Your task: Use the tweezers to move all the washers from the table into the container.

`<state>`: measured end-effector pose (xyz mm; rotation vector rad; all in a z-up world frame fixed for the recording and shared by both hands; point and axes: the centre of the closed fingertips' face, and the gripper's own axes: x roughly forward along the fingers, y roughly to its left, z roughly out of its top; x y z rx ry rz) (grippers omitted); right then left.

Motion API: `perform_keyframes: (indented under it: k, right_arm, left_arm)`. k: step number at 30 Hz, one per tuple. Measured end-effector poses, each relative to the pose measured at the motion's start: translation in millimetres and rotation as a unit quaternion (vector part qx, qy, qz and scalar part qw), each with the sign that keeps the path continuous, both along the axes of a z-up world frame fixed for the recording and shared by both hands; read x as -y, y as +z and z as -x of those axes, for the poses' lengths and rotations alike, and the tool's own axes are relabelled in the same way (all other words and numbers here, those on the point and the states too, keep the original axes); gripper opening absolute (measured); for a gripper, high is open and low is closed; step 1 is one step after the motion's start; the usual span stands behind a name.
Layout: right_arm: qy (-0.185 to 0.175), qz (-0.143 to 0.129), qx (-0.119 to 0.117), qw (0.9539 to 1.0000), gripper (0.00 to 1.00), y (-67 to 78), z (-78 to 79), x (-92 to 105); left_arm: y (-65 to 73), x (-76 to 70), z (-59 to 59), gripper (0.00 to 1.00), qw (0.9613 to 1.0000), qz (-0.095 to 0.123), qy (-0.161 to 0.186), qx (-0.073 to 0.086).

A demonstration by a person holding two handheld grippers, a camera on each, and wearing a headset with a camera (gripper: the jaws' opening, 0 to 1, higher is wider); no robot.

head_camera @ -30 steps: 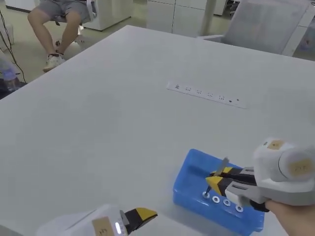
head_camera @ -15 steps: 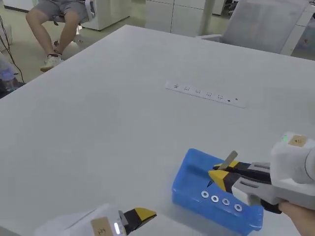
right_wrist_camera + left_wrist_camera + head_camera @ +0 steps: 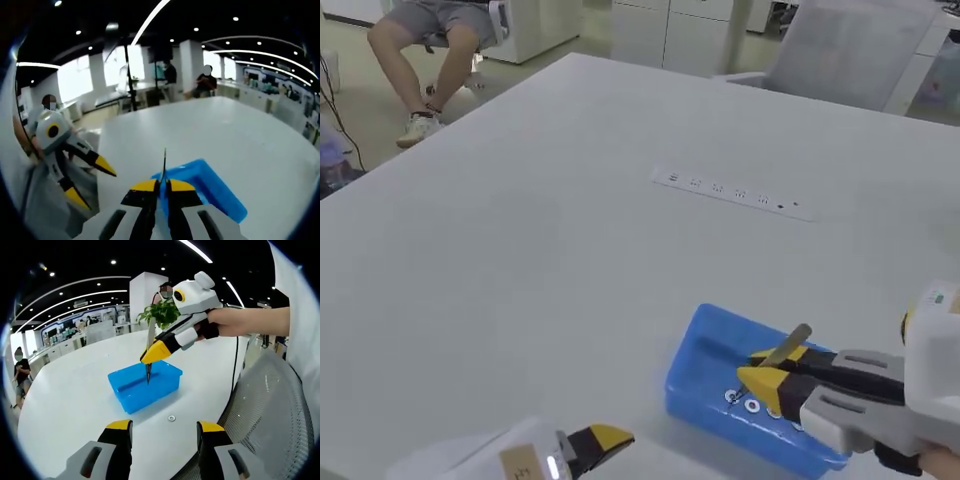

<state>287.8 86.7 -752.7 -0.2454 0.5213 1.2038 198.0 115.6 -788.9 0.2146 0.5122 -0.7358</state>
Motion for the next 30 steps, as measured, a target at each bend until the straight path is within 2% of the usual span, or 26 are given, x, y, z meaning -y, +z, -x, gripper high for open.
perform_keyframes:
  k: [12, 16, 17, 22, 30]
  right_arm:
    - [0.012, 0.004, -0.057, 0.9983, 0.04, -26.0, 26.5, 1.1]
    - [0.016, 0.005, -0.082, 0.9965, 0.04, -38.1, 33.9, 0.3]
    - [0.017, 0.006, -0.096, 0.9952, 0.04, -42.1, 37.3, 0.1]
    - [0.021, 0.018, -0.11, 0.9935, 0.04, -54.9, 40.9, 1.2]
    - [0.021, 0.025, -0.122, 0.992, 0.04, -63.8, 44.6, 2.8]
  left_arm:
    - [-0.7, 0.8, 0.0, 0.5, 1.0, -0.002, -0.003, -0.001]
    - [-0.7, 0.9, 0.0, 0.5, 1.0, -0.002, -0.004, -0.001]
    - [-0.8, 1.1, 0.1, 0.5, 1.0, -0.001, -0.004, -0.001]
    - [-1.4, 0.8, 0.1, 0.5, 1.0, -0.002, -0.005, -0.002]
    - [-1.7, -0.4, -0.1, 0.5, 1.0, -0.002, -0.003, -0.002]
